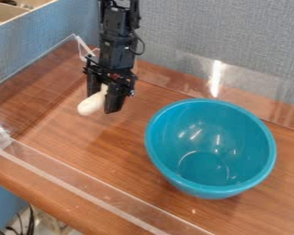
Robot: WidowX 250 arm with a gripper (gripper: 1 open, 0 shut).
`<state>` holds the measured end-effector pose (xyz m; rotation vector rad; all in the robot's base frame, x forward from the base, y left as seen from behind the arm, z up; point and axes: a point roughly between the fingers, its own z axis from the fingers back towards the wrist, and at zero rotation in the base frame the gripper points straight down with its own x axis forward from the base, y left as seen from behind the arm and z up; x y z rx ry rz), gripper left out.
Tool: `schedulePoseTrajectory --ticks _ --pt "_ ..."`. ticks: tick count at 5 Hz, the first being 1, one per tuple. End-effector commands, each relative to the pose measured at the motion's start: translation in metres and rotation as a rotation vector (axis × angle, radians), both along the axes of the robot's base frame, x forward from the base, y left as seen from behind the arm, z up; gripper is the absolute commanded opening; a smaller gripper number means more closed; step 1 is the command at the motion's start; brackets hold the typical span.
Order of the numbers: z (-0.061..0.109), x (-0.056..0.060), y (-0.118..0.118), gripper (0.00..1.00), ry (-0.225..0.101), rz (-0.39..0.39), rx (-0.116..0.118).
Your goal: Remove the mushroom from inside the blue bowl and put it on the table
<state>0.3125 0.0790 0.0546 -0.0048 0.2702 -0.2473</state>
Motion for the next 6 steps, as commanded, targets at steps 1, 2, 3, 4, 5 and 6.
schedulePoseTrajectory --ticks 1,2,3,4,5,6 --pt "0.013 0.006 0.008 0.00 -0.049 0.007 0.009" --pt "0.008 0.003 0.009 0.00 -0.035 0.012 0.009" --pt "0.005 0.000 0.010 1.00 -0.025 0.017 0.006" --pt "0.009 -0.004 0.010 1.00 -0.025 0.024 0.009" --pt "0.019 -0.009 0.009 1.00 -0.041 0.030 0.016" --pt "0.030 -0.013 0.008 1.00 -0.060 0.036 0.020"
